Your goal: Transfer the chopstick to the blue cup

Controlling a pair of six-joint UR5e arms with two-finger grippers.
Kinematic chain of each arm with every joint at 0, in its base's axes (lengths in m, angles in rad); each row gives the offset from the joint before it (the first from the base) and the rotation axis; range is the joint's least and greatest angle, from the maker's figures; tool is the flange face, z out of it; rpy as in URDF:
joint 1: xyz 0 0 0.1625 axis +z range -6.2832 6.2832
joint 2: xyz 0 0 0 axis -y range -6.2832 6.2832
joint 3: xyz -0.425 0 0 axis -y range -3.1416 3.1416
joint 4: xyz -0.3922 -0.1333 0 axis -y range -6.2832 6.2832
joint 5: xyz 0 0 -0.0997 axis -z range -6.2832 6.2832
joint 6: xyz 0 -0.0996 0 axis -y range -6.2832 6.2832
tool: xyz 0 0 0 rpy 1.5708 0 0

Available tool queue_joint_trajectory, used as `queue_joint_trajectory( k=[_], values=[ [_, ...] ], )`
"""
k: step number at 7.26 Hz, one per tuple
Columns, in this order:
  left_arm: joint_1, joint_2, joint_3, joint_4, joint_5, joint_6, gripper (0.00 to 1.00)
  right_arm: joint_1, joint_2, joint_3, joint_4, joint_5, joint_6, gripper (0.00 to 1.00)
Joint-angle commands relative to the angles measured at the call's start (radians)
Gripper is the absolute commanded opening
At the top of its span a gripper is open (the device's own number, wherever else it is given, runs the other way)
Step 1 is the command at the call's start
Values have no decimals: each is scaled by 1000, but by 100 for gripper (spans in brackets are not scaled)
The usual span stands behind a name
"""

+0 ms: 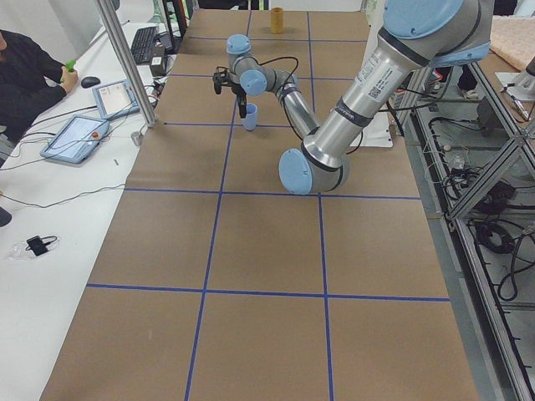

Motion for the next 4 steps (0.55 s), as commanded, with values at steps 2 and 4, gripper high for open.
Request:
queue_joint_trajectory(
  k=[2,4],
  values=[
    [-75,52,-7,0,-1,150,98,-215,219,0,1,4,507,0],
    [-151,121,-17,-5,-4,280,98,-338,348,0,3,-7,749,0]
  ],
)
